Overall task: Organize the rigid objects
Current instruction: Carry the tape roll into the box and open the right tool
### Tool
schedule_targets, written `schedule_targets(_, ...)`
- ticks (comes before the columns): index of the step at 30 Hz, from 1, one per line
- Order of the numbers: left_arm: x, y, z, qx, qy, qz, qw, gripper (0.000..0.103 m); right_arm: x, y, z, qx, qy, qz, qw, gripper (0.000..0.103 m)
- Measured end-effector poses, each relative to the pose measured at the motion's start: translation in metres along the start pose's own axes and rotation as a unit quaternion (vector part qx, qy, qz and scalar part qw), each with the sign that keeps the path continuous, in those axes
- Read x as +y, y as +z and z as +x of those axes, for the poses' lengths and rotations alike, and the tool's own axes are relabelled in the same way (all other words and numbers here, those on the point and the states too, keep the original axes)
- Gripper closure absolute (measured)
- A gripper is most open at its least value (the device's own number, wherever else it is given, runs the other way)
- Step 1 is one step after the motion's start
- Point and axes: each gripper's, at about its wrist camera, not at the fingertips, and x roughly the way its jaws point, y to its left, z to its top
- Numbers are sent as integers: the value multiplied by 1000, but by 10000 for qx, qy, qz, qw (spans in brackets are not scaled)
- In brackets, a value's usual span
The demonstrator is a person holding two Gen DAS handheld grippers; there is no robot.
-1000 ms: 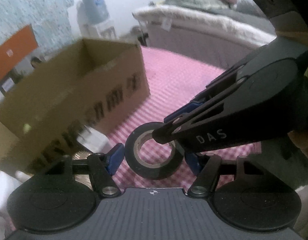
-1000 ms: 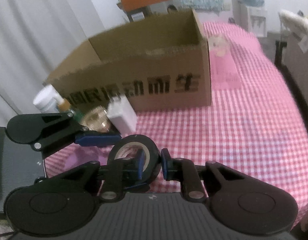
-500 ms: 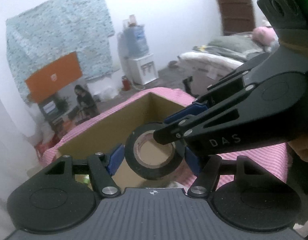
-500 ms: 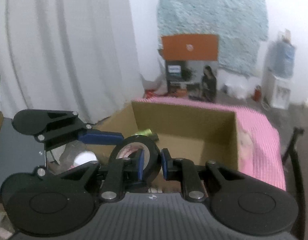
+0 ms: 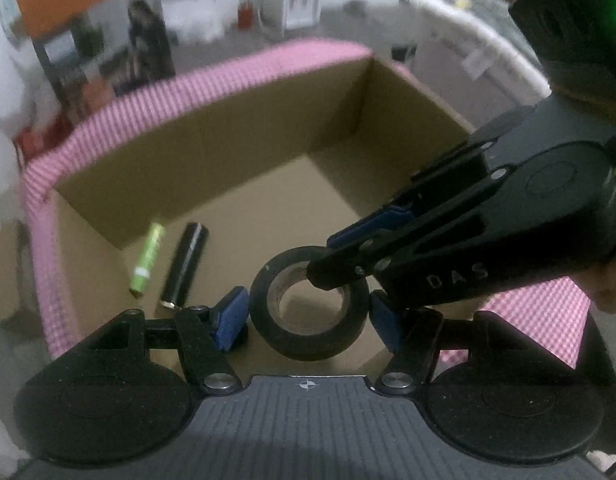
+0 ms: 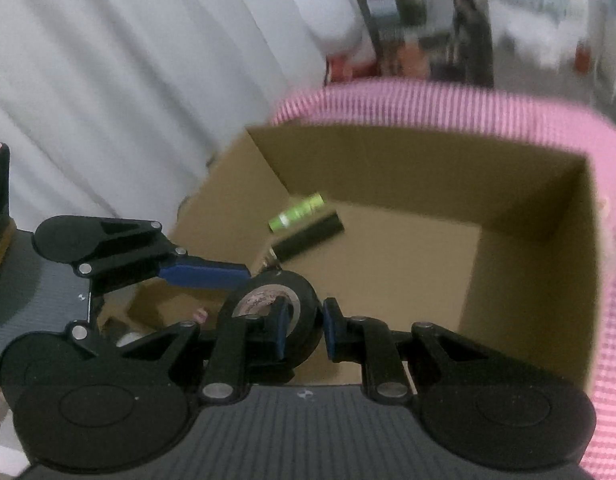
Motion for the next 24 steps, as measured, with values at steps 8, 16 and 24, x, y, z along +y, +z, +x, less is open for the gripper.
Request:
schedule_targets(8, 20, 7, 43, 895, -288, -258, 9952, 36, -25, 11, 51, 965, 86, 136, 9952, 83)
schedule_targets(16, 24, 11, 56, 1217, -357, -430, 9910, 37, -32, 16, 83, 1573, 138, 169, 9873, 83)
schedule_targets(24, 22, 14, 41, 995, -294, -472, 9935, 34, -36, 17, 82, 1487, 122, 301, 9884, 82)
